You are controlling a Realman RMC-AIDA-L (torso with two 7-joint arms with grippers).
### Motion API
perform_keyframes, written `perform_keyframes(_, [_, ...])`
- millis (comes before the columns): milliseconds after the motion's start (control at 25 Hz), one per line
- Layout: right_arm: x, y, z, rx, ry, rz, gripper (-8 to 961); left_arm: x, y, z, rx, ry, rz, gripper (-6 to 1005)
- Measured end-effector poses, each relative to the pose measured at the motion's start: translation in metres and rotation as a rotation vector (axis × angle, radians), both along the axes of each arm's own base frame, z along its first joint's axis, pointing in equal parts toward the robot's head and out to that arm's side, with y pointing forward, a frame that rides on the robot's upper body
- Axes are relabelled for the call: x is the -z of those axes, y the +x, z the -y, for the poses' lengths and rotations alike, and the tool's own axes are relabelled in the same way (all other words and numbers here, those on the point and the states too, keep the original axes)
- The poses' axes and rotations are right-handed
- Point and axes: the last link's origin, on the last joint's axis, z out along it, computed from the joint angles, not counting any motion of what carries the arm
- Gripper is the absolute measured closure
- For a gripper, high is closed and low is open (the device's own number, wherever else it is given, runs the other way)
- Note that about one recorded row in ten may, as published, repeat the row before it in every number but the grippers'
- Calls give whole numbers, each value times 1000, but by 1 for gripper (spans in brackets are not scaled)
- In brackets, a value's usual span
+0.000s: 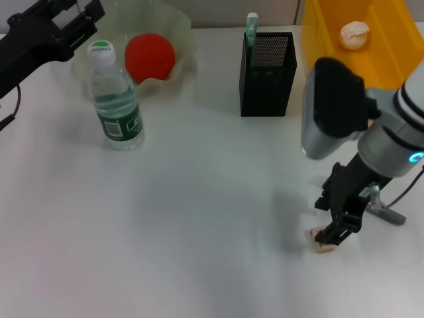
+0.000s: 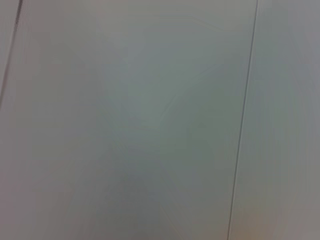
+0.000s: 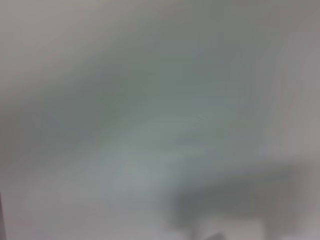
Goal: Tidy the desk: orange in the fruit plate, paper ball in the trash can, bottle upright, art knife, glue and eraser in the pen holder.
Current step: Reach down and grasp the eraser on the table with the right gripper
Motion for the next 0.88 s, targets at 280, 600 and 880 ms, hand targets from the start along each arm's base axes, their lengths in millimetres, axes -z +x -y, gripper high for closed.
perform_keyframes(280, [9,-2,6,-55,-59,33,343,-3,-2,1,-7,13,10,391])
perform_keyframes(600, [12,0,8,-68,-84,37,346,-2,1,-3,-4,13,11,391])
perform_keyframes(880, [19,1,13,-79,-113,49,349,-2,3,-4,-2,13,11,391])
